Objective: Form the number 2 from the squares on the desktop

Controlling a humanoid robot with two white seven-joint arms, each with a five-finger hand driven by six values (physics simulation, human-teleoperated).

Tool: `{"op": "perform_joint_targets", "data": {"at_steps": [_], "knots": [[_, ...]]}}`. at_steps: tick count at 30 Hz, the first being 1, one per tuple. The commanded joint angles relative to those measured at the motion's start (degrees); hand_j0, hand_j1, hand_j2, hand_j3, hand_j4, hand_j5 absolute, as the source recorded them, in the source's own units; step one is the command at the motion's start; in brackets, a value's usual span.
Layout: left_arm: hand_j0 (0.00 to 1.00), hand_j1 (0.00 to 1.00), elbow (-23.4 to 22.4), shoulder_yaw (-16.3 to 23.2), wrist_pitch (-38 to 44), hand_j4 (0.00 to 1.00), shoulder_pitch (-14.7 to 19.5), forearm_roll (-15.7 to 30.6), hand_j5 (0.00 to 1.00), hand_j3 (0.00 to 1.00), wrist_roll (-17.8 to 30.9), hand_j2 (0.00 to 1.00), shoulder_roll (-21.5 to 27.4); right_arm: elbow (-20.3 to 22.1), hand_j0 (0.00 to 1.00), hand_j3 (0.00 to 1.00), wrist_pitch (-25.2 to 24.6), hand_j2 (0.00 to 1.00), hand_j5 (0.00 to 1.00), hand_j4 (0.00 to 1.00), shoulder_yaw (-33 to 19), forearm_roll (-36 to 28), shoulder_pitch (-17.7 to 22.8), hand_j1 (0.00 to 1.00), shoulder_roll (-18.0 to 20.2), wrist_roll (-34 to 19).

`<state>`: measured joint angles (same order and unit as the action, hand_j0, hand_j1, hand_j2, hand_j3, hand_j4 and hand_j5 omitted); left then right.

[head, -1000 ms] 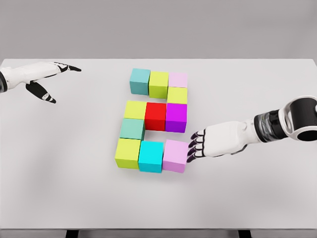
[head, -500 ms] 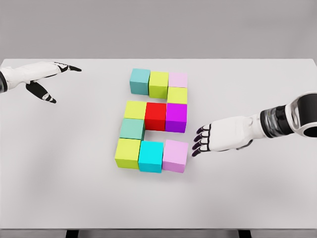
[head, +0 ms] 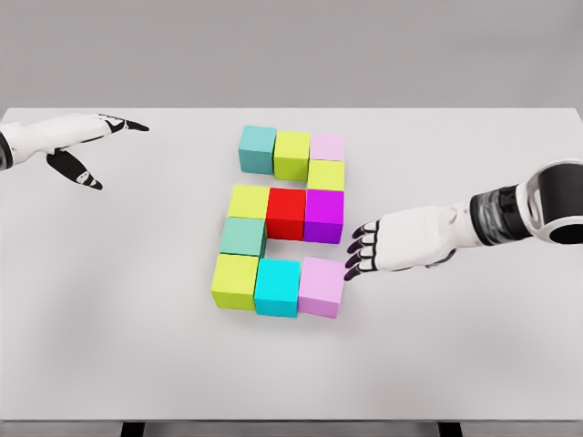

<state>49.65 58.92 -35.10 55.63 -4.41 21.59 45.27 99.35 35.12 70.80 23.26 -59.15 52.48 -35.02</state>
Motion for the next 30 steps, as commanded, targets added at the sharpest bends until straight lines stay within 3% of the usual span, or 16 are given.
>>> {"op": "perform_joint_targets", "data": {"at_steps": [1, 15, 22, 24, 25, 26, 27, 30], "knots": [[1.00, 1.00, 0.01, -0.12, 0.10, 1.00, 0.00, 0.37, 1.00, 1.00, 0.03, 1.00, -0.01, 0.15, 1.00, 1.00, -0.12, 1.00, 1.00, 1.00, -0.05, -0.24, 0.00, 1.00, -0.10, 0.02], [1.00, 1.00, 0.01, -0.12, 0.10, 1.00, 0.00, 0.37, 1.00, 1.00, 0.03, 1.00, 0.08, -0.20, 1.00, 1.00, -0.12, 1.00, 1.00, 1.00, -0.14, -0.50, -0.53, 1.00, -0.02, 0.02], [1.00, 1.00, -0.78, -0.12, 0.10, 1.00, -0.88, 0.37, 1.00, 1.00, -0.06, 1.00, -0.27, -2.75, 1.00, 1.00, -0.12, 1.00, 1.00, 1.00, -1.28, -0.50, -0.88, 1.00, 0.86, 0.02], [1.00, 1.00, -0.69, -0.12, 0.10, 1.00, -0.88, 0.37, 1.00, 1.00, -0.06, 1.00, -0.19, -6.61, 1.00, 1.00, -0.12, 1.00, 1.00, 1.00, -5.31, -0.76, -0.88, 1.00, 2.09, 0.02], [1.00, 1.00, -0.78, -0.12, 0.10, 1.00, -0.97, 0.37, 1.00, 1.00, -0.06, 1.00, -0.10, -13.20, 1.00, 1.00, -0.12, 1.00, 1.00, 1.00, -10.76, -6.20, -0.88, 1.00, 2.71, 0.02], [1.00, 1.00, -0.78, -0.12, 0.10, 1.00, -0.97, 0.37, 1.00, 1.00, -0.06, 1.00, -0.10, -19.61, 1.00, 1.00, -0.12, 1.00, 1.00, 1.00, -12.27, -13.40, -0.88, 1.00, 2.80, 0.02], [1.00, 1.00, -0.78, -0.12, 0.10, 1.00, -0.97, 0.37, 1.00, 1.00, -0.06, 1.00, -0.10, -22.87, 1.00, 1.00, -0.12, 1.00, 1.00, 1.00, -12.44, -17.19, -0.97, 1.00, 2.80, 0.02], [1.00, 1.00, -0.78, -0.12, 0.10, 1.00, -1.14, 0.45, 1.00, 1.00, -0.06, 1.00, -0.10, -25.43, 1.00, 1.00, -0.12, 1.00, 1.00, 1.00, -12.62, -18.61, -1.05, 1.00, 2.71, 0.02]]}}
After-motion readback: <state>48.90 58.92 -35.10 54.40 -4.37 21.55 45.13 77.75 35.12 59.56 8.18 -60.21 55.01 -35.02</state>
